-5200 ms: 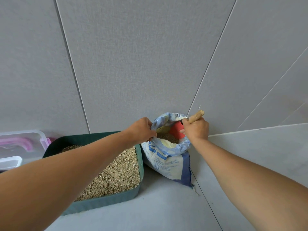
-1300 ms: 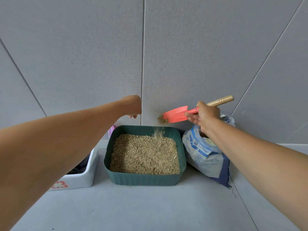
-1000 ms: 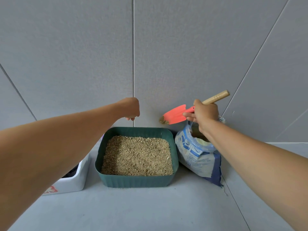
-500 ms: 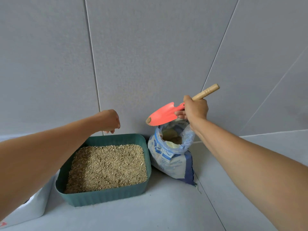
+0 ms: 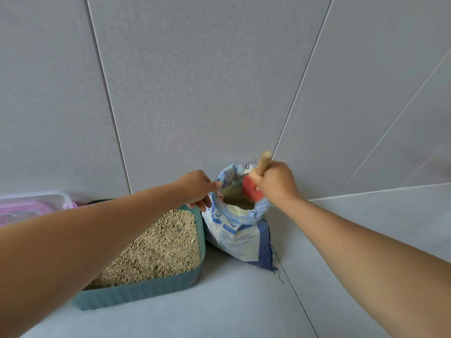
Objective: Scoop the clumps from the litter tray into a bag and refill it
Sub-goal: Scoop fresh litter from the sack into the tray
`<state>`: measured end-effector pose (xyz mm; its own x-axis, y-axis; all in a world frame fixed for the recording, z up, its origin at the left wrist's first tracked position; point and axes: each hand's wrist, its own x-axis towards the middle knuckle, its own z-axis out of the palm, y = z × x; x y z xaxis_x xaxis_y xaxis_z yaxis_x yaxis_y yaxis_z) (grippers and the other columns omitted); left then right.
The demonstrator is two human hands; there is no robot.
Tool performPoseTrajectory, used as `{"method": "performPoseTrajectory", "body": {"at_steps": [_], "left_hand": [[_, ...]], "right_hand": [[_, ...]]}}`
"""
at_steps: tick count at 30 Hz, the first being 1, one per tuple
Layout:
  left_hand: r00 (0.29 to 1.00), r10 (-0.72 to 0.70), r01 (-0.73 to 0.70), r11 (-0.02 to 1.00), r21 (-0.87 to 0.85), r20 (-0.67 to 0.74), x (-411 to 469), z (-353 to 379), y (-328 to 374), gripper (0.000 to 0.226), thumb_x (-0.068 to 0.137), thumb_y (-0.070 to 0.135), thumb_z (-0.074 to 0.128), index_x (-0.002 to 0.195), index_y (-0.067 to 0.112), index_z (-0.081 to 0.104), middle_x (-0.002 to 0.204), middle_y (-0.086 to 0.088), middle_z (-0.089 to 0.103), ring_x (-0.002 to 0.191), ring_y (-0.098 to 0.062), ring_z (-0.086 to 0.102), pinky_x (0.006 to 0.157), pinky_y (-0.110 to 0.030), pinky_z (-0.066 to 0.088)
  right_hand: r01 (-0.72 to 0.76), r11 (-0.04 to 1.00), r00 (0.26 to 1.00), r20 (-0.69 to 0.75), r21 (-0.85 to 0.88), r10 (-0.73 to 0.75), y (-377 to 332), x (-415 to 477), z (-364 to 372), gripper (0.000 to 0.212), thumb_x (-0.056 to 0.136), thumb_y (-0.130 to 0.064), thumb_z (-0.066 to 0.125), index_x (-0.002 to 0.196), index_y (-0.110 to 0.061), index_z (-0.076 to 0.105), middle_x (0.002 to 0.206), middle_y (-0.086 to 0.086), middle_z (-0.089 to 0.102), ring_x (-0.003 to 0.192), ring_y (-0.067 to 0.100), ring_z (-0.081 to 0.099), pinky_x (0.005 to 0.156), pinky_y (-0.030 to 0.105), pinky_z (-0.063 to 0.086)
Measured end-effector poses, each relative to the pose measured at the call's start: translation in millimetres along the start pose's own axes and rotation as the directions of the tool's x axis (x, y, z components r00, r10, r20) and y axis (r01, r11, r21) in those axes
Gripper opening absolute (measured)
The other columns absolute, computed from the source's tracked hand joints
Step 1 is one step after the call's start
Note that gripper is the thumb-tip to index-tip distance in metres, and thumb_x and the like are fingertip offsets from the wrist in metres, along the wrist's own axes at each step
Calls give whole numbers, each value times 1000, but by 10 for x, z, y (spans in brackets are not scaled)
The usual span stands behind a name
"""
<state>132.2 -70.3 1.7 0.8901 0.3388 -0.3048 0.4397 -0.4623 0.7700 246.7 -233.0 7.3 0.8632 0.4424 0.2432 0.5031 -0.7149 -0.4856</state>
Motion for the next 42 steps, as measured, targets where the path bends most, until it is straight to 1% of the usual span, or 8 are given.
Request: {"method": "performPoseTrajectory", "body": {"at_steps": [3, 5, 8, 13, 22, 29, 35, 42], "left_hand": [[998, -46, 51, 993, -108, 48, 30, 156, 41, 45, 93, 48, 51, 94, 5, 63, 68, -8, 69, 43, -12, 57, 43, -19, 38], [995, -77, 84, 989, -125, 61, 52, 240, 31, 45, 92, 45, 55, 98, 0, 60, 65, -8, 68, 38, -10, 56, 40, -17, 36], [992, -103, 112, 986, -120, 76, 53, 300, 4, 22, 94, 22, 57, 98, 0, 55, 66, -10, 66, 34, -9, 53, 37, -18, 34], [986, -135, 147, 982, -121, 97, 52, 317, -37, 13, 92, 1, 51, 80, 2, 49, 67, -14, 62, 47, -16, 48, 41, -20, 32], [988, -119, 128, 988, -91, 96, 61, 345, -29, 13, 92, -1, 51, 80, 4, 50, 64, -11, 60, 44, -14, 43, 40, -19, 30], [993, -93, 95, 995, -22, 79, 64, 342, -39, 8, 89, -1, 49, 84, 4, 53, 59, -9, 57, 44, -12, 39, 44, -21, 30], [995, -71, 62, 989, 131, 67, 90, 335, -90, 12, 86, 8, 50, 94, 5, 59, 58, -3, 54, 45, -13, 40, 42, -20, 32], [993, -70, 60, 993, 102, 92, 106, 337, -116, 12, 88, 9, 49, 97, 7, 56, 59, -3, 53, 46, -12, 39, 45, -22, 33]], "right_hand": [[233, 957, 963, 177, -174, -203, -50, -47, 170, 18, 91, -29, 55, 92, -13, 64, 92, 12, 67, 91, 33, 63, 71, 34, 46], [248, 954, 955, 207, -168, -212, -47, -52, 237, 18, 91, -28, 54, 86, -13, 63, 90, 13, 66, 88, 33, 61, 71, 34, 46], [108, 990, 988, 118, -93, -97, -49, -14, 207, 29, 88, -25, 52, 62, -15, 52, 75, 12, 67, 74, 31, 60, 67, 33, 48], [-117, 986, 990, 92, 120, 106, 135, 55, 148, 22, 81, -25, 57, 63, -13, 57, 57, 5, 69, 55, 15, 66, 64, 29, 53], [-290, 907, 956, 141, 307, 258, 181, 49, 263, 20, 88, -22, 58, 76, -9, 65, 50, 8, 67, 47, 19, 68, 48, 24, 54], [-411, 809, 910, 139, 420, 390, 290, 24, 290, 22, 91, -24, 60, 78, -6, 60, 58, 12, 67, 60, 29, 72, 53, 31, 58], [-520, 631, 836, 192, 576, 513, 371, -38, 389, 20, 96, -23, 55, 94, -3, 55, 80, 13, 67, 43, 16, 66, 41, 24, 53], [-574, 500, 786, 265, 649, 558, 357, -69, 509, 21, 97, -23, 52, 84, -7, 54, 71, 10, 66, 43, 14, 65, 43, 23, 53]]}}
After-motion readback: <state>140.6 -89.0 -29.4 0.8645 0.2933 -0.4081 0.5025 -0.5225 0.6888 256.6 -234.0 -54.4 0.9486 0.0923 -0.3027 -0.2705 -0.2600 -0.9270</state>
